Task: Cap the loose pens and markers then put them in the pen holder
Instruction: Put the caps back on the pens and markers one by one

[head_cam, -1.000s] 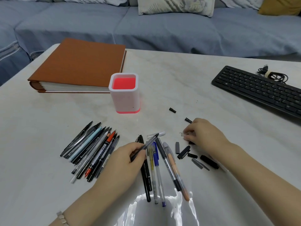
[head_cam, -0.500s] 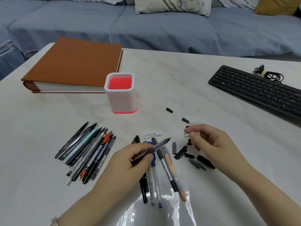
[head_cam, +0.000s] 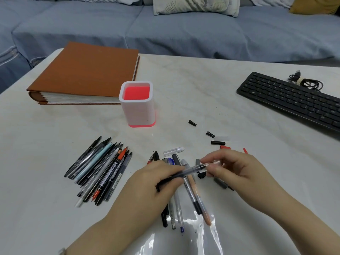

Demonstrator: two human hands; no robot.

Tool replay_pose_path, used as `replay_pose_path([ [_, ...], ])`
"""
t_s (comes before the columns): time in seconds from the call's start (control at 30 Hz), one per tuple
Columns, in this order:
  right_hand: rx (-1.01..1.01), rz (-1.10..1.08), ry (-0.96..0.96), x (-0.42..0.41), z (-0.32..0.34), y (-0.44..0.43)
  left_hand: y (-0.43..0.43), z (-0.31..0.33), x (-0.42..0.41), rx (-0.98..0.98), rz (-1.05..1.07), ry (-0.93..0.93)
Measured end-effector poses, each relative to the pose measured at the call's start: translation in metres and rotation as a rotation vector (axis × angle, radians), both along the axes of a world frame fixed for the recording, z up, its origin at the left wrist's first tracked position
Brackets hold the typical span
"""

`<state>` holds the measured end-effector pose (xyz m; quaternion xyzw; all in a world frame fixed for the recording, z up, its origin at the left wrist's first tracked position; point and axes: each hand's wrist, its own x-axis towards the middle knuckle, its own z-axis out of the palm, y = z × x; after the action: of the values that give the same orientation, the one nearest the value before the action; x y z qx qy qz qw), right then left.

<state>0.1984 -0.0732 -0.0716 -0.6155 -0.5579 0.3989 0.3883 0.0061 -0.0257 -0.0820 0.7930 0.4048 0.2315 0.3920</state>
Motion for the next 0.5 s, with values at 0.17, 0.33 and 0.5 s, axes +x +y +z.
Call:
replay_pose_path([
  [0.17, 0.051, -0.009, -0.026, 0.002, -0.008, -0.005, -0.005, -0.006, 0.006, -0.123, -0.015, -0.067],
  [0.33, 0.018, -0.085, -0.081, 0.018, -0.019, 0.001, 0.000, -0.009, 0.017, -0.156, 0.035, 0.041],
  [0.5, -0.045, -0.120, -0.459, 0.044, -0.055, 0.020, 0.008, -0.014, 0.020, -0.127, 0.138, 0.094],
])
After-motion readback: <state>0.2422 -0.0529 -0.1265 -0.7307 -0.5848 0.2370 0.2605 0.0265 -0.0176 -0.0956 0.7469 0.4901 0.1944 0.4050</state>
